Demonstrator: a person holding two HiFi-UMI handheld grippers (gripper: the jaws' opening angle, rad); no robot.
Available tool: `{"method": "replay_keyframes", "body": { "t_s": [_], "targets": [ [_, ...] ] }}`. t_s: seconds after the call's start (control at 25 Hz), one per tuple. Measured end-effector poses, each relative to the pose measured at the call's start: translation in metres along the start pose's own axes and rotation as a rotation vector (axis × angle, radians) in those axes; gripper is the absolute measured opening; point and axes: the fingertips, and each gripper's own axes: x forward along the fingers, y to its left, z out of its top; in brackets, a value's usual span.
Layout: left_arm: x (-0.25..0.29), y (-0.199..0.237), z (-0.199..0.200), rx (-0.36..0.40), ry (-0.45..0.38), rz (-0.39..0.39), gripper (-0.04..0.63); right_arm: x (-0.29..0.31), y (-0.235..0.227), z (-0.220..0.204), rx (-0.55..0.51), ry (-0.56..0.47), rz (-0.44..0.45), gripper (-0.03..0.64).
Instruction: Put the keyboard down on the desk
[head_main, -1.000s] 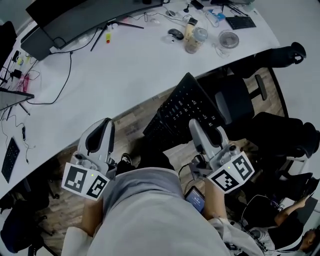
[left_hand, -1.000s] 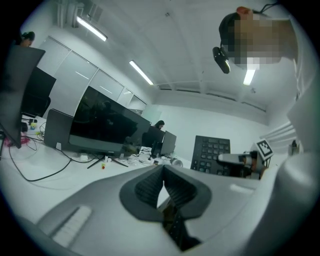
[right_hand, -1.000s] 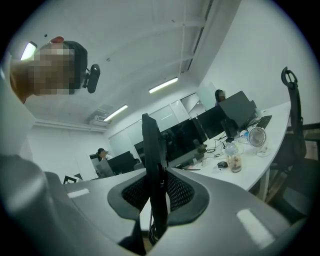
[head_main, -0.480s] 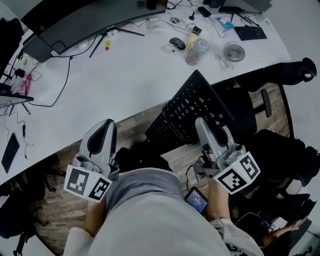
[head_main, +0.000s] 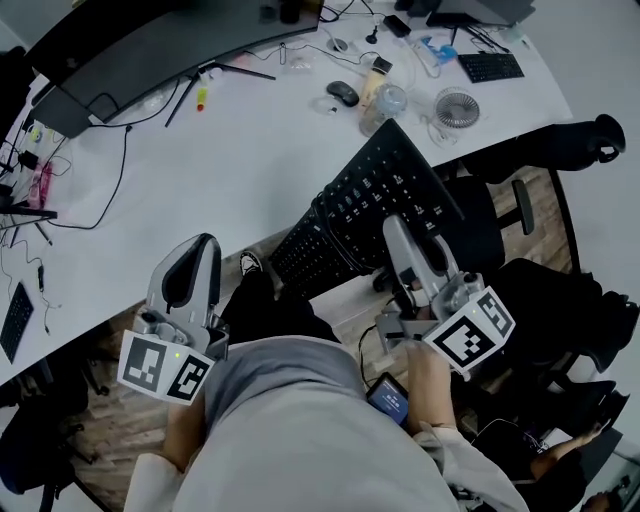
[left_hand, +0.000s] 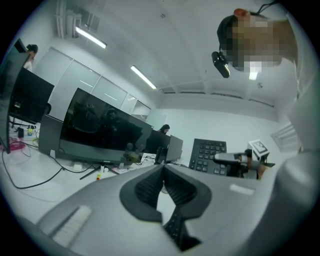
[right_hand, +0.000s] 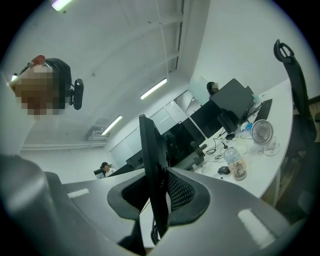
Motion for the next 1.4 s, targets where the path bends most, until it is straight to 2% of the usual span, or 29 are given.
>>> {"method": "replay_keyframes", "body": {
  "t_s": [0.24, 0.44, 0.68, 0.84, 1.04, 1.4],
  "targets": [
    [0.014, 0.014, 0.022, 0.000, -0.032, -0.035, 0.000, 0.023, 0.003, 0.011, 0.032, -0.034, -0.014, 0.078],
    [0.028, 0.058, 0.041, -0.017, -0.046, -0.050, 0.000, 0.071, 0.012, 0.015, 0.061, -0.052, -0.023, 0.078],
    [0.020, 0.062, 0.049, -0.012, -0.094, -0.046, 0.000, 0.076, 0.017, 0.015, 0.083, -0.079, -0.007, 0.078],
    [0.019, 0.096, 0.062, -0.018, -0.112, -0.029, 0.000, 0.110, 0.018, 0.013, 0.109, -0.105, -0.028, 0.080],
    [0.017, 0.141, 0.071, -0.038, -0.107, 0.002, 0.000, 0.157, 0.016, 0.004, 0.177, -0.132, -0.038, 0.080],
    [0.015, 0.182, 0.061, -0.060, -0.067, 0.034, 0.000, 0.203, -0.009, -0.017, 0.274, -0.219, -0.065, 0.081]
  ]
}}
